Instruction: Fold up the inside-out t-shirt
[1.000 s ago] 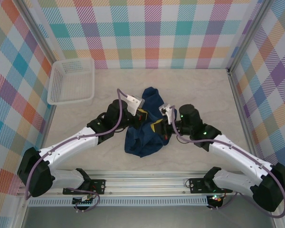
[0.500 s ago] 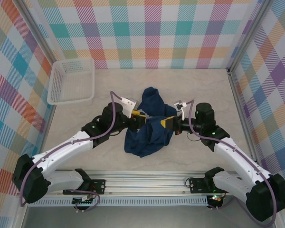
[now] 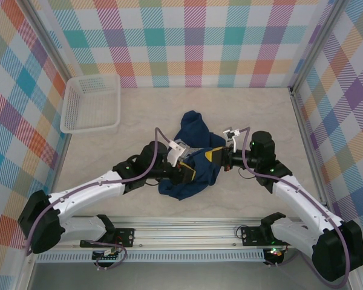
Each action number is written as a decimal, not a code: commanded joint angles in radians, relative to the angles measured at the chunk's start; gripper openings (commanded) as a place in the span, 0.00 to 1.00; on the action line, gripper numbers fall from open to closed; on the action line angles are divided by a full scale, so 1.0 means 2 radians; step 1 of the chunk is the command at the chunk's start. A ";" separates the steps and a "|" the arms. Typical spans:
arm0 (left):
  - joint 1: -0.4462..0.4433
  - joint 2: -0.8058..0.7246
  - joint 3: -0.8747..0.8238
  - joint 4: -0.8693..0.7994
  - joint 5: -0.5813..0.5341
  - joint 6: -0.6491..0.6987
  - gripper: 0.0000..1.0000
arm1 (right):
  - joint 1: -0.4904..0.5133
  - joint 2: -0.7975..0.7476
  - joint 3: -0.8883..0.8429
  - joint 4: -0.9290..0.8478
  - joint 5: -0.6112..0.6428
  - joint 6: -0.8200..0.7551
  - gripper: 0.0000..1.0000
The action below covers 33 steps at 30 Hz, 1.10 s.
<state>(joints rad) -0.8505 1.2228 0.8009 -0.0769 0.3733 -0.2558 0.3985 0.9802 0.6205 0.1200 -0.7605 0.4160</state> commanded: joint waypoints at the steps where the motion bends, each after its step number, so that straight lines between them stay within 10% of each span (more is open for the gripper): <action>1: -0.002 0.015 0.002 -0.007 -0.026 -0.008 0.30 | -0.002 -0.006 -0.003 0.023 -0.005 0.005 0.00; 15: 0.011 -0.002 -0.033 0.011 -0.064 -0.036 0.32 | -0.003 -0.013 -0.006 0.013 0.000 -0.001 0.00; 28: 0.013 0.058 -0.001 0.045 0.009 -0.041 0.35 | -0.003 -0.013 -0.009 0.021 0.003 0.006 0.00; 33: 0.013 0.069 0.015 0.059 -0.006 -0.040 0.11 | -0.003 -0.019 -0.016 0.009 0.012 0.000 0.00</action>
<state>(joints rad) -0.8326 1.3666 0.7895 -0.0120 0.3580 -0.3313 0.3985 0.9676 0.5995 0.1219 -0.7422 0.4274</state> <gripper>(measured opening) 0.136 0.048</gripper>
